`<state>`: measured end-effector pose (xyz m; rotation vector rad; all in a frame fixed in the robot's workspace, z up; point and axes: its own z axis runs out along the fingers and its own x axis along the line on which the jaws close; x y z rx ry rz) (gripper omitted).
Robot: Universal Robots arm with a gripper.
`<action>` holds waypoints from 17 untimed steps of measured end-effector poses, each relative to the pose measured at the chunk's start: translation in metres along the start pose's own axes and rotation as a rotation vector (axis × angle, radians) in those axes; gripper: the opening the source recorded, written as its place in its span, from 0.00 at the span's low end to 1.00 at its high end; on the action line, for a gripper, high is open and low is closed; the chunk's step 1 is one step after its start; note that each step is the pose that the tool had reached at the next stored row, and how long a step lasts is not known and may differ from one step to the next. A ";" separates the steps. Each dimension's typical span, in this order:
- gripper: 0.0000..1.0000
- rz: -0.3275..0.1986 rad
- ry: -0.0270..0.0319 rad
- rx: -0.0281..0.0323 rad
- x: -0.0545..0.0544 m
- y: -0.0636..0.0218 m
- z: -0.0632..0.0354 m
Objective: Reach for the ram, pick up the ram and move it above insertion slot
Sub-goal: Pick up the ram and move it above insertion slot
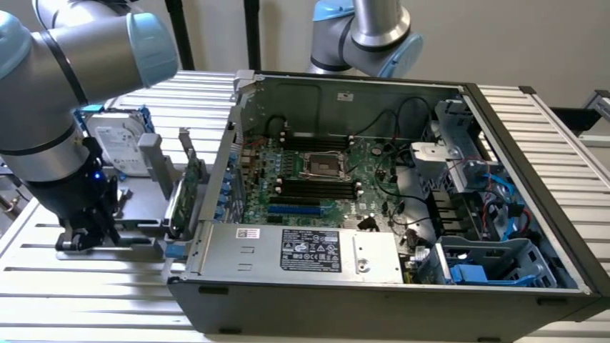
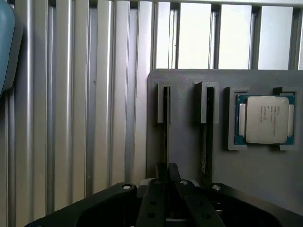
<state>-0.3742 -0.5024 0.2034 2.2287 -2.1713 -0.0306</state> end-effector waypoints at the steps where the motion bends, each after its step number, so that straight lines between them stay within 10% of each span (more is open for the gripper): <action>1: 0.13 0.000 -0.0001 0.0002 0.000 0.0001 -0.0015; 17: 0.13 0.000 0.0000 -0.0013 0.000 0.0015 -0.0489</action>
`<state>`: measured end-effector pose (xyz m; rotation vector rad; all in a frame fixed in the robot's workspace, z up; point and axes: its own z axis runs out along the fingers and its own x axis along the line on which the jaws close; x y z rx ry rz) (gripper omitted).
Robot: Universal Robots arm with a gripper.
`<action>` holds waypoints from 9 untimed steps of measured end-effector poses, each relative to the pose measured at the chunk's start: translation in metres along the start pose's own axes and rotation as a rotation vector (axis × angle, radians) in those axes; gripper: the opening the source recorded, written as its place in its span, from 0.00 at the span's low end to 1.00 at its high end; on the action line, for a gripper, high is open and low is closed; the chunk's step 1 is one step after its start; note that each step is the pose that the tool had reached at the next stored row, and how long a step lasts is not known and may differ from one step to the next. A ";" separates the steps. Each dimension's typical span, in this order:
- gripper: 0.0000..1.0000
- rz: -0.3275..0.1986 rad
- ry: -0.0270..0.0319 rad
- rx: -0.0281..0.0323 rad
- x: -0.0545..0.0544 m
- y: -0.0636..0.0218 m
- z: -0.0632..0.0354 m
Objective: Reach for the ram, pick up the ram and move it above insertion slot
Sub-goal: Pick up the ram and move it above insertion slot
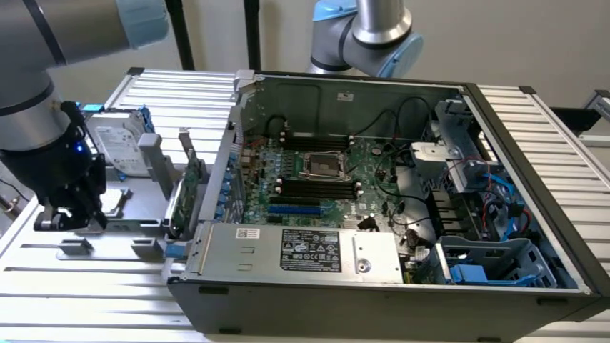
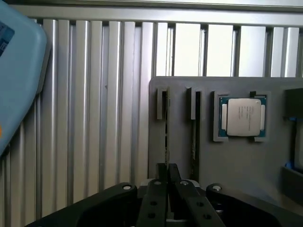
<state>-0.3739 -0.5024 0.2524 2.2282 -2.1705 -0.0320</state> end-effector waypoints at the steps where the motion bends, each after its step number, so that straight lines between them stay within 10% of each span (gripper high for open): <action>1: 0.13 0.000 0.0000 -0.0001 0.000 0.0000 -0.0045; 9: 0.13 0.000 0.0000 -0.0005 0.000 -0.0022 -0.0410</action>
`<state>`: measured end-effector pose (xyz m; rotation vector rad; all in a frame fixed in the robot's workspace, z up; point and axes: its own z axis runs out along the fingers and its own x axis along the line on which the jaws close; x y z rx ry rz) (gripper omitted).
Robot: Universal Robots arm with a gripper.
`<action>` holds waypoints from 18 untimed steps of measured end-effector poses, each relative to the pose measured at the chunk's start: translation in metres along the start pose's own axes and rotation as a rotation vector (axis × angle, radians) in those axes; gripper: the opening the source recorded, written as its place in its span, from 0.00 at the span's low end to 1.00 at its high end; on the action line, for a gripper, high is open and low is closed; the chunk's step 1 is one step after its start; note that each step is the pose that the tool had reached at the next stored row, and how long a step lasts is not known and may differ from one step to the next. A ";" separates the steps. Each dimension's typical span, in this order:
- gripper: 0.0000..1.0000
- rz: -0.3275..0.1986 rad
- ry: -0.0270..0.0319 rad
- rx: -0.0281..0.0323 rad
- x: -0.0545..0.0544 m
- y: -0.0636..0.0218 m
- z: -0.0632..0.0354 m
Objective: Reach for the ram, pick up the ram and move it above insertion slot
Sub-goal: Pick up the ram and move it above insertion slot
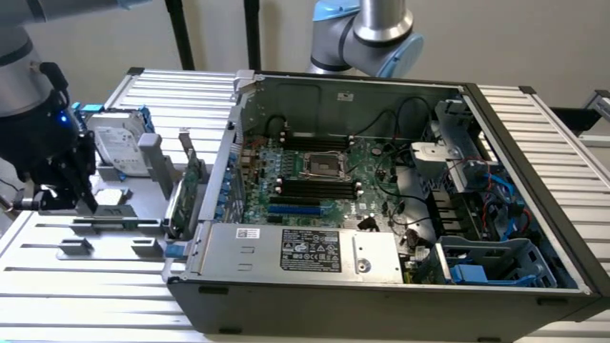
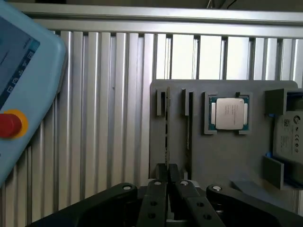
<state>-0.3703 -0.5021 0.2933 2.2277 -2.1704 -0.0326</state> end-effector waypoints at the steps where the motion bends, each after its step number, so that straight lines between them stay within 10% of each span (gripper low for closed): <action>1: 0.13 0.000 -0.0001 0.0002 0.000 -0.0008 -0.0044; 18: 0.13 -0.001 0.0000 -0.0021 -0.009 -0.0258 -0.0738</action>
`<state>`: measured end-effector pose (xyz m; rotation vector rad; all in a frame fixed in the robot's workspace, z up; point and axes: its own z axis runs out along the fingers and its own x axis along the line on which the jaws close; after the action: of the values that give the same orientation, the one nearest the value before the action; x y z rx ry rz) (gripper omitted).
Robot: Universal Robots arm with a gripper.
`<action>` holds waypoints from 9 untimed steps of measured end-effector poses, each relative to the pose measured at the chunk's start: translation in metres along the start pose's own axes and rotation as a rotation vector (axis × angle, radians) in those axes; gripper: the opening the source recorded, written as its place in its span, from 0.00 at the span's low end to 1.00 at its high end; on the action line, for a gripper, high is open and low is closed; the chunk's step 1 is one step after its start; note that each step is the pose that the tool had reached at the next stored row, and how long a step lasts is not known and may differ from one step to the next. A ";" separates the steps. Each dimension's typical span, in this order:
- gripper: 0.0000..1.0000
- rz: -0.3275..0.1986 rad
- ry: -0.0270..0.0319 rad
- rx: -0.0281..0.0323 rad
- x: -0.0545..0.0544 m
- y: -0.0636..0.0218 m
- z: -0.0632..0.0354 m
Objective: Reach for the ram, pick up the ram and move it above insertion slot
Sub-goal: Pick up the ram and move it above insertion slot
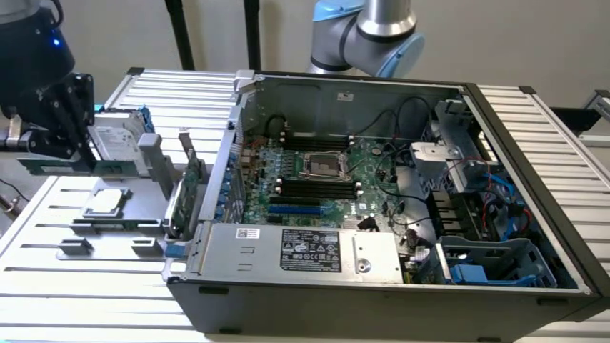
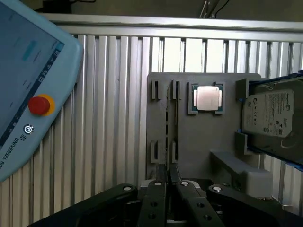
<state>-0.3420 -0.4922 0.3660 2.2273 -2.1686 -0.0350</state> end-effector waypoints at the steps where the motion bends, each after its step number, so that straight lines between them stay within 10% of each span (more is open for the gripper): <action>1: 0.13 0.000 -0.0001 0.0001 -0.001 -0.0028 -0.0011; 9: 0.13 0.000 -0.0001 0.0002 -0.005 -0.0254 -0.0097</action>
<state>-0.3164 -0.4864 0.3747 2.2275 -2.1687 -0.0350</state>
